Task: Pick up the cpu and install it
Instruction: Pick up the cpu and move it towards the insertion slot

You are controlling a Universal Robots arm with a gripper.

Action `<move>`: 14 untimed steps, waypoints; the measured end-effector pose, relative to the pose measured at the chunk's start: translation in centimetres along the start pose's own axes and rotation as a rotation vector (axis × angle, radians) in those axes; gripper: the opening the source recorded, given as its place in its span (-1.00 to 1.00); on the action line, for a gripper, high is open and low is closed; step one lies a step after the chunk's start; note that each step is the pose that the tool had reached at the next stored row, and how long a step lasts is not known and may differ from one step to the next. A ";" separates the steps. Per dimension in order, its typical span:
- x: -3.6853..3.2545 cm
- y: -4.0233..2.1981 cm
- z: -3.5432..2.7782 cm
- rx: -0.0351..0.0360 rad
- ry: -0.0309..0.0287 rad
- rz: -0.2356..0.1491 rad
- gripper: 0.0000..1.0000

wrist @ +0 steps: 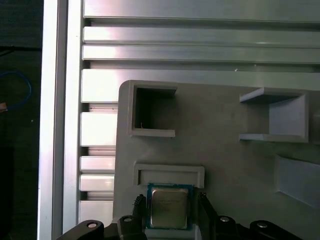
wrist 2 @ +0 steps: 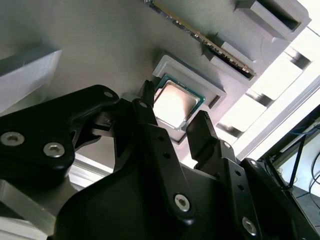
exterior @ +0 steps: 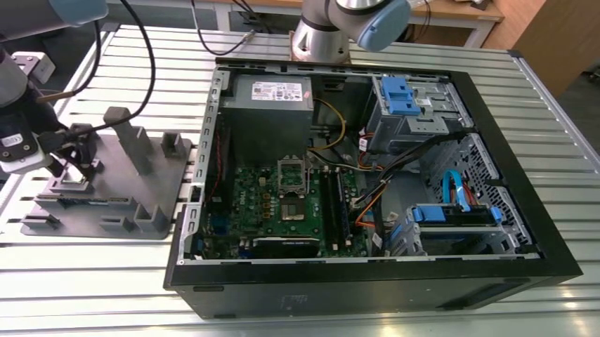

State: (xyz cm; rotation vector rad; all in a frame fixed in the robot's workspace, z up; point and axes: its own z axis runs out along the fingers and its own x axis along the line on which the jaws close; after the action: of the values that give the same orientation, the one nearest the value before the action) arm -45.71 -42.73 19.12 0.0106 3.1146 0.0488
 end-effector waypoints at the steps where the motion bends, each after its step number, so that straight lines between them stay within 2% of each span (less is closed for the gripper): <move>1: 0.00 0.00 0.05 0.0000 -0.0002 0.000 0.06; 14: 0.02 0.03 0.42 0.0002 -0.0006 0.000 0.06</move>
State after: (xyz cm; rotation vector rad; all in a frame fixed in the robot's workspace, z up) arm -45.71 -42.69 18.70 0.0108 3.1140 0.0485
